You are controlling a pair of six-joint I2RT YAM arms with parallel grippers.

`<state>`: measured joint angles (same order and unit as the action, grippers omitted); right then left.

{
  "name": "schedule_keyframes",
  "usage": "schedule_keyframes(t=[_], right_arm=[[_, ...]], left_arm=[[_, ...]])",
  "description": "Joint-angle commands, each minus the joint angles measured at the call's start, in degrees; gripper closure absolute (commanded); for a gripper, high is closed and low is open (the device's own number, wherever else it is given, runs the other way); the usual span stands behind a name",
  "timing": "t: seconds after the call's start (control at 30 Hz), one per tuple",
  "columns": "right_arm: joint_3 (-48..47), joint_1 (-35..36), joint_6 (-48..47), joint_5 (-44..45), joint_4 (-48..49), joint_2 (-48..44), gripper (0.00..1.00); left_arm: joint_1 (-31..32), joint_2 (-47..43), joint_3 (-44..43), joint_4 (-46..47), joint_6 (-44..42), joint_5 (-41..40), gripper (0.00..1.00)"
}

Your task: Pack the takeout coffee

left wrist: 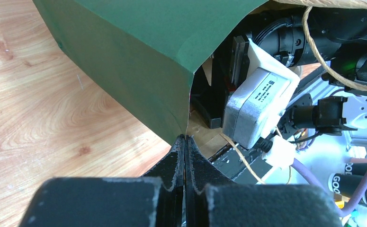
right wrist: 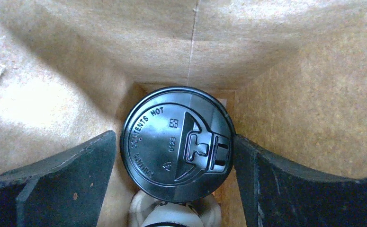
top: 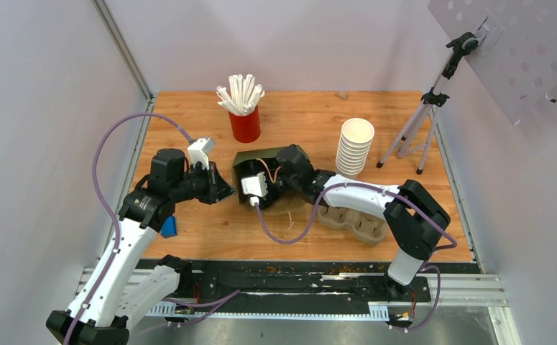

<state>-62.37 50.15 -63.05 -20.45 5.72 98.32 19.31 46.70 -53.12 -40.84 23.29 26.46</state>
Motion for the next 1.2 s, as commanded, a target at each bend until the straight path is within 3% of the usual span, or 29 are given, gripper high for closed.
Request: schedule_keyframes(t=[0.0, 0.73, 1.17], right_arm=[[-2.2, -0.6, 0.7, -0.2, -3.3, -1.1, 0.08], [-4.8, -0.4, 0.8, -1.9, -8.3, -4.5, 0.07], [-5.8, -0.5, 4.6, -2.6, -12.2, -8.4, 0.08]], left_arm=[[0.1, -0.6, 0.0, 1.9, 0.2, 0.8, 1.0], [0.1, 0.6, -1.6, 1.4, 0.5, 0.3, 1.0], [0.1, 0.1, -2.9, 1.9, 5.3, 0.1, 1.0]])
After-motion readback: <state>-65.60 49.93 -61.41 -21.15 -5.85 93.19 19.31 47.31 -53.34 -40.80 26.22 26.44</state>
